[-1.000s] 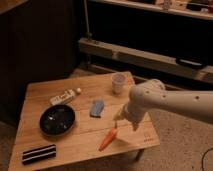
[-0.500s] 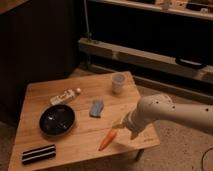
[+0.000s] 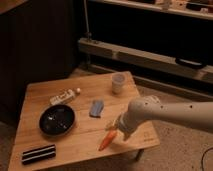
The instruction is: Drag the pepper across the table
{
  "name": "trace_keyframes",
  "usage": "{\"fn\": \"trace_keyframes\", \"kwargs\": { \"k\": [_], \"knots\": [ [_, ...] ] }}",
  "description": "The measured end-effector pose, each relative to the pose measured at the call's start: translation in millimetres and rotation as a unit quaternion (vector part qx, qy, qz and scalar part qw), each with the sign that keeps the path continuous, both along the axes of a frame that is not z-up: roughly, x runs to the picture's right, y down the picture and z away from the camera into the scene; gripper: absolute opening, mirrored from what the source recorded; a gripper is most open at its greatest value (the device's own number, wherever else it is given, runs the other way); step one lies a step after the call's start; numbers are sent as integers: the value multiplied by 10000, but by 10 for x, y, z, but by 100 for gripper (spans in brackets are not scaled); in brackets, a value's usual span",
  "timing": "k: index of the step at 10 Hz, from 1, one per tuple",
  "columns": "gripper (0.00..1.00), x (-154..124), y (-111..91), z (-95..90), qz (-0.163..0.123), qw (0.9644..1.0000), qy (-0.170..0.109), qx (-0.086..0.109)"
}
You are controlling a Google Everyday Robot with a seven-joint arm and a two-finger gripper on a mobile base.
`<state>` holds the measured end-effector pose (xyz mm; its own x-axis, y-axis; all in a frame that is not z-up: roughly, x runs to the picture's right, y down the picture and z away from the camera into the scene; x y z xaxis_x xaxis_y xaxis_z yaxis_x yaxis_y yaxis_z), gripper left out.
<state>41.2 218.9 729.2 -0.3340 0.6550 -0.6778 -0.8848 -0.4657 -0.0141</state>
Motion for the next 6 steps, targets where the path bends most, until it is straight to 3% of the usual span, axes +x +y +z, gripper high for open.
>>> {"fn": "trace_keyframes", "kwargs": {
  "k": [6],
  "knots": [
    [65, -81, 220, 356, -150, 9969, 663, -405]
  ]
}}
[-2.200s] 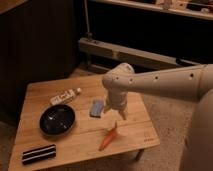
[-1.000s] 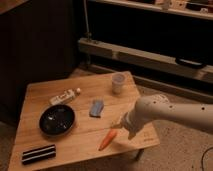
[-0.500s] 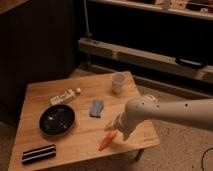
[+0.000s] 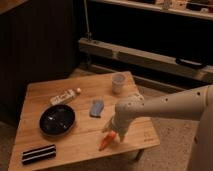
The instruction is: Drag the pepper across the table
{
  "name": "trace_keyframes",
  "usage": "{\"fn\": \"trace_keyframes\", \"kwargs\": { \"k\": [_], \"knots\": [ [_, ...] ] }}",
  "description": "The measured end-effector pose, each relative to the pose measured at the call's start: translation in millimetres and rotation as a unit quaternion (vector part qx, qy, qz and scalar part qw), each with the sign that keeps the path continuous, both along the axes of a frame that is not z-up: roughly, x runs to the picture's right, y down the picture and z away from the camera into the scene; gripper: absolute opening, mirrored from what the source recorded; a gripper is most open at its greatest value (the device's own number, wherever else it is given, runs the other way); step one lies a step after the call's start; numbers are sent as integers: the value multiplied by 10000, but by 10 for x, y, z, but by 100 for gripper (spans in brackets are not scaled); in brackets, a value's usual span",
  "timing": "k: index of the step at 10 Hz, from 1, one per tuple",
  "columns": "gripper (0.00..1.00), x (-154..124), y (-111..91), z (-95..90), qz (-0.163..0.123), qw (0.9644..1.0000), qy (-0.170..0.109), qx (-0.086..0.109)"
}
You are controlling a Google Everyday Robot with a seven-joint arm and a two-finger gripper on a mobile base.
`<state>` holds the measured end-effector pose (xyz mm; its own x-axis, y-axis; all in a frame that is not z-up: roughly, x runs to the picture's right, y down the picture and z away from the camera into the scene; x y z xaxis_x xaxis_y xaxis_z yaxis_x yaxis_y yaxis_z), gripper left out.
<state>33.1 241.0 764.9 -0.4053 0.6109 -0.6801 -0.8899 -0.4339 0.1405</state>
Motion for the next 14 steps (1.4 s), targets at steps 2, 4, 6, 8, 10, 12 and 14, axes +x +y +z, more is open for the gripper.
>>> {"fn": "trace_keyframes", "kwargs": {
  "k": [2, 4, 6, 8, 10, 12, 14],
  "knots": [
    [65, 9, 22, 41, 185, 9994, 295, 21],
    [65, -21, 22, 69, 249, 9985, 488, 25],
    [65, -62, 26, 114, 347, 9971, 681, 17],
    [65, -50, 24, 145, 461, 9964, 704, 59],
    [65, 17, 28, 159, 668, 9958, 597, 161],
    [65, 102, 34, 146, 838, 9950, 488, 250],
    [65, 105, 21, 121, 884, 9949, 355, 347]
  ]
}}
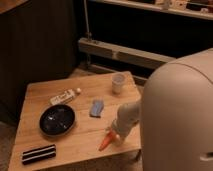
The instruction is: Drag the pepper across the table
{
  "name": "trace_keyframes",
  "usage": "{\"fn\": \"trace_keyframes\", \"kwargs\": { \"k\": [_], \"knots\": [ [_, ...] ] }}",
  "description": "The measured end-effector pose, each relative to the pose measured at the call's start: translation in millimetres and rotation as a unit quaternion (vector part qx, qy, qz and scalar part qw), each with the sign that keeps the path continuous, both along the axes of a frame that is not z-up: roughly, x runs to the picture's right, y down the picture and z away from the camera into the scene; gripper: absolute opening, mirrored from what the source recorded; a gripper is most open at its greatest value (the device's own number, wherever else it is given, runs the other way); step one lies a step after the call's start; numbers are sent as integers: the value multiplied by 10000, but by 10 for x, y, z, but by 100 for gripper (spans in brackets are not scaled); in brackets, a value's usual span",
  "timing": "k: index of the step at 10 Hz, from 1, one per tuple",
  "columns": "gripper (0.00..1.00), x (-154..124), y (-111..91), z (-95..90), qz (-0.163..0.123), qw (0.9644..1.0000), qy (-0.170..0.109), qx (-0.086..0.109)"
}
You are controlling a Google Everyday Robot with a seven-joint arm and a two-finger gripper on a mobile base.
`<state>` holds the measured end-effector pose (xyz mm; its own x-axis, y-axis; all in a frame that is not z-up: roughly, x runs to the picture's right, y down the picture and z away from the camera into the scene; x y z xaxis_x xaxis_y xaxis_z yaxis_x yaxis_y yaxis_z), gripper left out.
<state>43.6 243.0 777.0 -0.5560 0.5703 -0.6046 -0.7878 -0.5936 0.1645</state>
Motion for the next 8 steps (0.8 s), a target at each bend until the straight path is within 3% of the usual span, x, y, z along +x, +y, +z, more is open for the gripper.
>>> {"fn": "trace_keyframes", "kwargs": {
  "k": [2, 4, 5, 8],
  "knots": [
    [65, -32, -20, -5, -117, 9998, -174, 66],
    [65, -102, -40, 20, -418, 9986, -334, 51],
    [65, -135, -45, 47, -646, 9973, -345, 9],
    [65, -106, -20, 114, -956, 9952, -159, -126]
  ]
}}
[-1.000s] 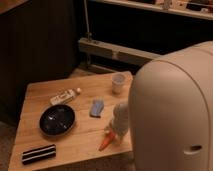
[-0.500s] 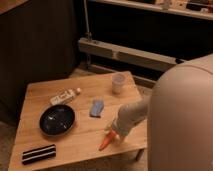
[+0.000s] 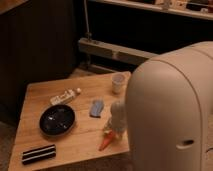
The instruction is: Drag the pepper across the table
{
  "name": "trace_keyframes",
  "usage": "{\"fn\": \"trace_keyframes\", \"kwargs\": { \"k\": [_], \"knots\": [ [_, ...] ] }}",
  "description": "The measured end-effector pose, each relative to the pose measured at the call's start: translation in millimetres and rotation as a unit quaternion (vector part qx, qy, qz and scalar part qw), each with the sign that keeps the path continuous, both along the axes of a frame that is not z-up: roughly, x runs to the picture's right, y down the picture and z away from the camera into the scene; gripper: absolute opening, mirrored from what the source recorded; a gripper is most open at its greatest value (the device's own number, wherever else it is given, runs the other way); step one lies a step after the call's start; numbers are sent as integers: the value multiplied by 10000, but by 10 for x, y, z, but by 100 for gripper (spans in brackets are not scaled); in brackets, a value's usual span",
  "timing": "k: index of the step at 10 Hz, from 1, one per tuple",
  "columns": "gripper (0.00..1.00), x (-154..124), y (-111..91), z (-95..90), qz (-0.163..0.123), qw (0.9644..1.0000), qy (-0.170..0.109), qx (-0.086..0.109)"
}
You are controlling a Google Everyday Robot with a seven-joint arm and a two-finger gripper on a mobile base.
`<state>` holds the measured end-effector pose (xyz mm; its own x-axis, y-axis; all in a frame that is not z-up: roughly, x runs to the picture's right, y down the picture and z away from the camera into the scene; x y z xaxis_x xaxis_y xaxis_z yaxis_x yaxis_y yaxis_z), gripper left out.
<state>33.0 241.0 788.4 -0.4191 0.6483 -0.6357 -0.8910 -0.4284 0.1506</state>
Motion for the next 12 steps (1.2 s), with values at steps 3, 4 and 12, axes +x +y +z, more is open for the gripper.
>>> {"fn": "trace_keyframes", "kwargs": {
  "k": [3, 4, 12],
  "knots": [
    [65, 25, 51, 35, -9, 10000, 23, -18],
    [65, 2, 52, 39, -25, 10000, 10, -4],
    [54, -74, 93, 83, -135, 9999, -9, -51]
  ]
}}
